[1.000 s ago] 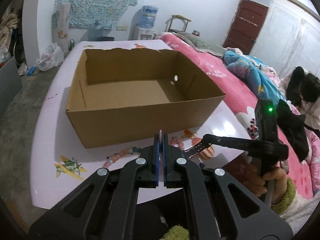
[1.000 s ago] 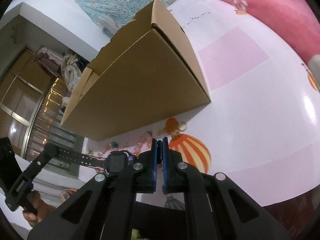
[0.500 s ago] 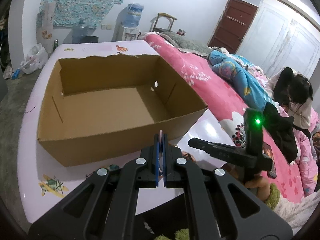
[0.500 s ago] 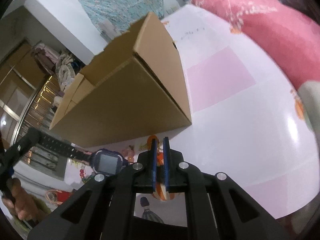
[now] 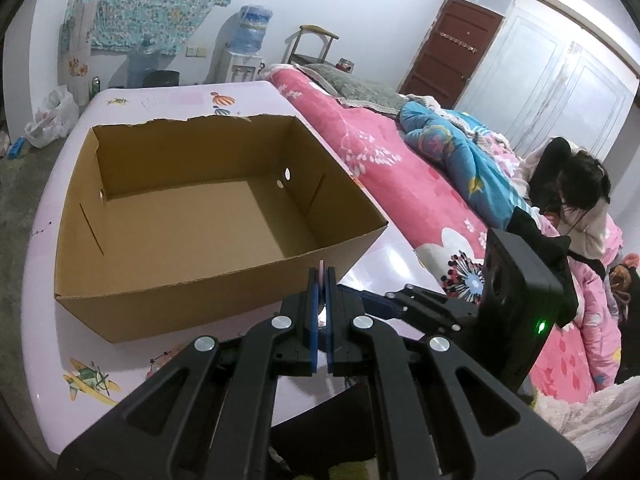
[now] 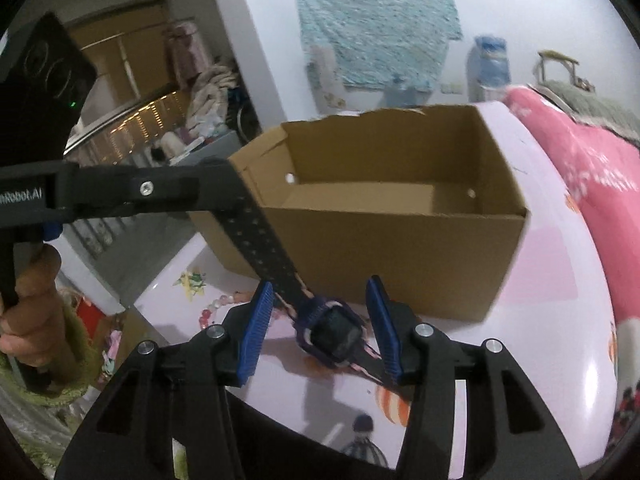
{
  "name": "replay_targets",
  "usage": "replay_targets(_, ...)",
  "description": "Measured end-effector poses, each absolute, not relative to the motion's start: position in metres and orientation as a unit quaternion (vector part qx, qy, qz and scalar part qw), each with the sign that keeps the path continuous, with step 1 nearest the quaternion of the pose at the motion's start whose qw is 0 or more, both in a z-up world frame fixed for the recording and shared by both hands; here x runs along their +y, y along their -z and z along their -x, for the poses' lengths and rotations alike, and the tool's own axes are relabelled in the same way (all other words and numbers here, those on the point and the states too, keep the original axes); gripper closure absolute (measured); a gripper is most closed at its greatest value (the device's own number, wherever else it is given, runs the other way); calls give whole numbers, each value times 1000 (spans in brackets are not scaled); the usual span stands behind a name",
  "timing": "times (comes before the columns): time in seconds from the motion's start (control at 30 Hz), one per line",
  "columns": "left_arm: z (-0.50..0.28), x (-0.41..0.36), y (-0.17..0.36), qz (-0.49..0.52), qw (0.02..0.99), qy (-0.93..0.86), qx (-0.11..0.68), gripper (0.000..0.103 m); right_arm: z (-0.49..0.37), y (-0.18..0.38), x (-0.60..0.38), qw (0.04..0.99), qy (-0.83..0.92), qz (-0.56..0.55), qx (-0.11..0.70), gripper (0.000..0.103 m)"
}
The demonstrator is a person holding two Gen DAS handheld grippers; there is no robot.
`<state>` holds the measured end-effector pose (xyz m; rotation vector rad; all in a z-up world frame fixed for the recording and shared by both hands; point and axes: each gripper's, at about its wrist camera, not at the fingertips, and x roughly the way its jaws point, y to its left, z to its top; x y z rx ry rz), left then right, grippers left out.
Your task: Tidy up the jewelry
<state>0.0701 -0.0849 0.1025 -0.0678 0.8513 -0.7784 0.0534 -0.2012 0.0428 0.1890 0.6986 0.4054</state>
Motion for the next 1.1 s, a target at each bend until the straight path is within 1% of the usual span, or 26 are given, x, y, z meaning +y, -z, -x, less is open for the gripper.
replay_targets(0.2, -72, -84, -103, 43, 835, 371, 404, 101, -46, -50, -193, 919, -212, -68, 326, 57)
replay_targets(0.23, -72, -83, -103, 46, 833, 374, 405, 101, -47, -50, -194, 921, -205, -67, 325, 62)
replay_targets(0.27, -72, -84, -102, 49, 831, 376, 406, 101, -49, -50, -194, 922, -199, -66, 325, 65)
replay_targets(0.3, -72, -84, -102, 51, 830, 378, 406, 101, -54, -49, -193, 923, -189, -64, 330, 74)
replay_targets(0.33, -72, -85, -102, 55, 828, 382, 407, 101, -56, -48, -193, 920, -192, -68, 334, 84)
replay_targets(0.37, -72, -84, -102, 57, 827, 383, 407, 101, -55, -49, -193, 922, -187, -69, 332, 85)
replay_targets(0.43, -73, -84, -103, 58, 831, 380, 403, 100, -52, -50, -191, 925, -182, -65, 327, 98)
replay_targets(0.5, -75, -82, -105, 67, 829, 383, 402, 98, -49, -52, -195, 925, -182, -77, 324, 100)
replay_targets(0.6, -75, -74, -106, 86, 830, 385, 395, 88, -48, -52, -212, 920, -182, -118, 326, 100)
replay_targets(0.8, -72, -56, -97, 91, 847, 360, 380, 86, -49, -47, -250, 898, -186, -213, 338, 100)
replay_targets(0.93, -70, -53, -74, 83, 841, 356, 399, 86, -50, -44, -266, 890, -176, -246, 342, 100)
replay_targets(1.0, -66, -58, -63, 68, 839, 361, 402, 83, -50, -43, -269, 887, -174, -256, 344, 100)
replay_targets(1.07, -62, -69, -48, 30, 841, 356, 407, 80, -50, -43, -273, 882, -175, -270, 344, 100)
replay_targets(1.1, -61, -73, -44, 20, 840, 358, 407, 80, -50, -43, -275, 881, -175, -274, 345, 100)
